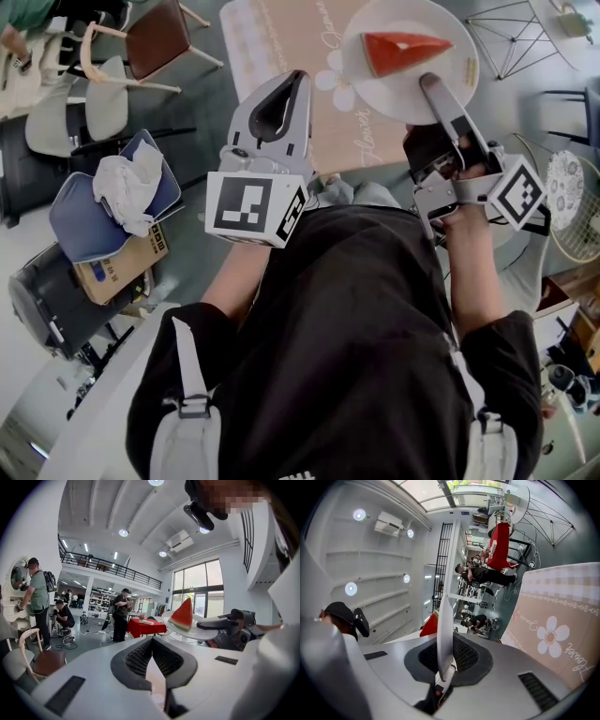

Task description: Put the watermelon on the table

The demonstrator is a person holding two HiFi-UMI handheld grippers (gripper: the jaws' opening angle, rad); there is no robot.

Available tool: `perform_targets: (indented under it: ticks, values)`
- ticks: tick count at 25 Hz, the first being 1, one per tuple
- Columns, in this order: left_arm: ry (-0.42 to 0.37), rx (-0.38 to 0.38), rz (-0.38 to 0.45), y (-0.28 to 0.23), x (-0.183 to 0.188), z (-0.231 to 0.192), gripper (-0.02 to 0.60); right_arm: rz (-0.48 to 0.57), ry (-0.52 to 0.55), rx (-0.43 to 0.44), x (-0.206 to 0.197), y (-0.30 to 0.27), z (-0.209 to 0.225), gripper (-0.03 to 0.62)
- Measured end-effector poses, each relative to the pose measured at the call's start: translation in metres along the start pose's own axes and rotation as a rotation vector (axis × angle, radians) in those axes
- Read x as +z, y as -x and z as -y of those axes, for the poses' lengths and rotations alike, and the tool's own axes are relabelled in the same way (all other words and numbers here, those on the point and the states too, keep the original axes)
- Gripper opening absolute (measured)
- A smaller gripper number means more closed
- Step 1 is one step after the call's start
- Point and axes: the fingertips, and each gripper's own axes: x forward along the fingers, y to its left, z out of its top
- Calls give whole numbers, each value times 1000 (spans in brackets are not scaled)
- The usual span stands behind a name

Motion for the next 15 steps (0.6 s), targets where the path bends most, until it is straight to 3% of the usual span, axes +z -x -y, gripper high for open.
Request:
perform_targets:
  ticks: [15]
  values:
    - [6, -19, 12, -8, 2, -10, 9, 25, 8, -9, 2, -6, 1, 25]
